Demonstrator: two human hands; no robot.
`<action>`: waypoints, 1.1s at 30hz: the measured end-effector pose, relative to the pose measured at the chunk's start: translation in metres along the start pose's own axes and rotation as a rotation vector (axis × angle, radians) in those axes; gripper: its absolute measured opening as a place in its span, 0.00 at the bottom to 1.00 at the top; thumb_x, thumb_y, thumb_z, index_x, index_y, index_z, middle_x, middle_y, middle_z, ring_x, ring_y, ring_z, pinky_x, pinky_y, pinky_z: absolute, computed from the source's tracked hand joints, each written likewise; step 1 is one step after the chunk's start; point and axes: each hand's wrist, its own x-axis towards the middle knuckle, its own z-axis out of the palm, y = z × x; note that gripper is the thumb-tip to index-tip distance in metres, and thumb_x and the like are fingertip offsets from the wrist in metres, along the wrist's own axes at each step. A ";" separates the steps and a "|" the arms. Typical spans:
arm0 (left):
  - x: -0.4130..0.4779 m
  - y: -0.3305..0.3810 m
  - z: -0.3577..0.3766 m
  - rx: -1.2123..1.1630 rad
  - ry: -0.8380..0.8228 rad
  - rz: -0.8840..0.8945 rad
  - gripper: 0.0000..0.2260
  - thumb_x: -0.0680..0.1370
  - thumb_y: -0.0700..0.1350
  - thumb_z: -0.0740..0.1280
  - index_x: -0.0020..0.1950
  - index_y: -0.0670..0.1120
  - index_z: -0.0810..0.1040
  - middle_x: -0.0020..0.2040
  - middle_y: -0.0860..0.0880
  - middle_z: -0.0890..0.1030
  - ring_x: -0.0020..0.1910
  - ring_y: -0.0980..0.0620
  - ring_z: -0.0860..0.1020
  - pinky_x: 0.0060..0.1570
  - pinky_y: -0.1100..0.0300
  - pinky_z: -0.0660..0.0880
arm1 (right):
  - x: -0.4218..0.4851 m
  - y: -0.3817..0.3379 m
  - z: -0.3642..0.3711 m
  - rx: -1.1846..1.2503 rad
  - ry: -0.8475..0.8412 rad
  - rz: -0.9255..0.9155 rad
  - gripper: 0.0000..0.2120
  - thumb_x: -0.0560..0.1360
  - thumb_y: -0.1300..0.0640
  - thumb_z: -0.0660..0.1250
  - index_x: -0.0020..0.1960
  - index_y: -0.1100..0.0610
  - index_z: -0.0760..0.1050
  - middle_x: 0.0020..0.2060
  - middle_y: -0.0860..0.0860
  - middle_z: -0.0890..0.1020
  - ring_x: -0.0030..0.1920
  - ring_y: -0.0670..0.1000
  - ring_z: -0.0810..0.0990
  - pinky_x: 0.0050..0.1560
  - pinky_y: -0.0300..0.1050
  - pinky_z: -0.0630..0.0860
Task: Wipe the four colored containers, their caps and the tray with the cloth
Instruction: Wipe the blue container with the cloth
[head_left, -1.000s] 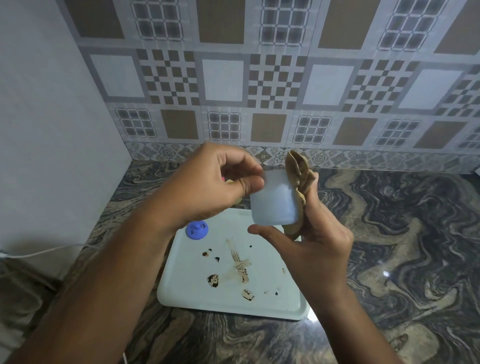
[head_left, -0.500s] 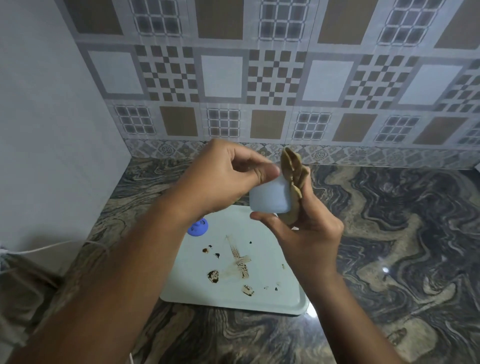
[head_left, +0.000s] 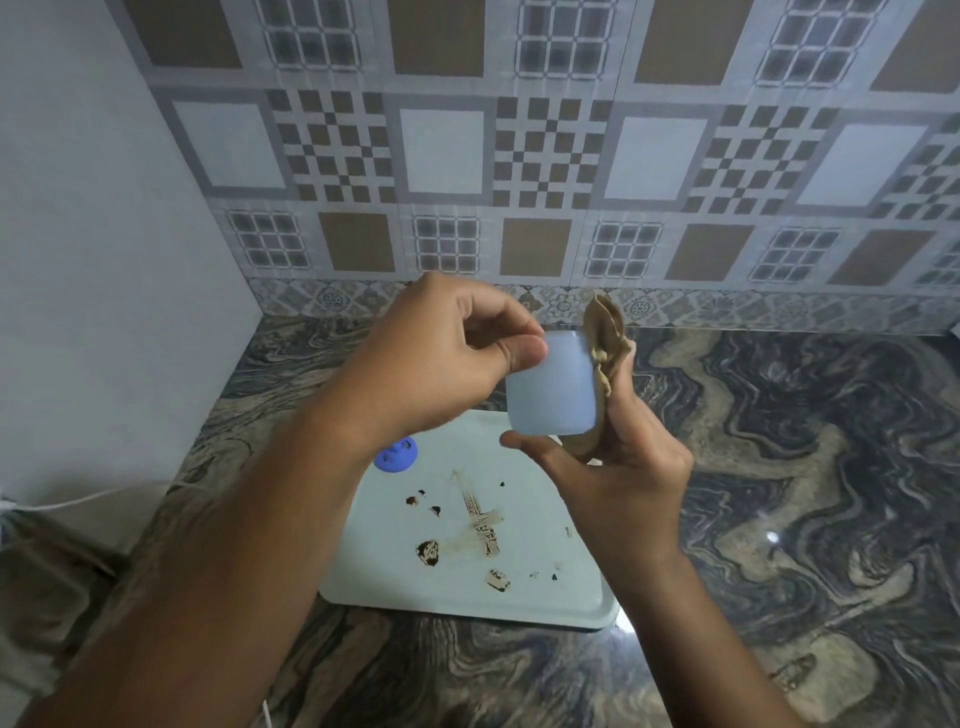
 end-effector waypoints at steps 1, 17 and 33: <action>-0.001 0.001 0.001 0.030 0.006 0.012 0.02 0.74 0.46 0.75 0.43 0.54 0.85 0.37 0.57 0.85 0.36 0.60 0.82 0.41 0.58 0.82 | -0.001 0.000 -0.001 -0.030 0.014 -0.025 0.48 0.67 0.41 0.79 0.74 0.71 0.68 0.44 0.58 0.85 0.37 0.46 0.77 0.41 0.37 0.80; 0.003 -0.016 -0.003 -0.166 -0.031 -0.093 0.04 0.73 0.49 0.74 0.41 0.49 0.85 0.40 0.48 0.85 0.43 0.43 0.85 0.45 0.40 0.82 | -0.002 -0.012 0.005 0.280 -0.070 0.251 0.43 0.66 0.49 0.84 0.73 0.67 0.73 0.44 0.55 0.87 0.37 0.54 0.83 0.42 0.46 0.84; 0.002 -0.006 -0.004 0.050 -0.017 -0.036 0.15 0.70 0.62 0.71 0.44 0.52 0.87 0.38 0.54 0.86 0.39 0.57 0.83 0.42 0.55 0.82 | -0.005 -0.005 0.008 0.309 -0.069 0.179 0.45 0.66 0.47 0.84 0.74 0.66 0.70 0.55 0.55 0.87 0.48 0.52 0.86 0.48 0.51 0.85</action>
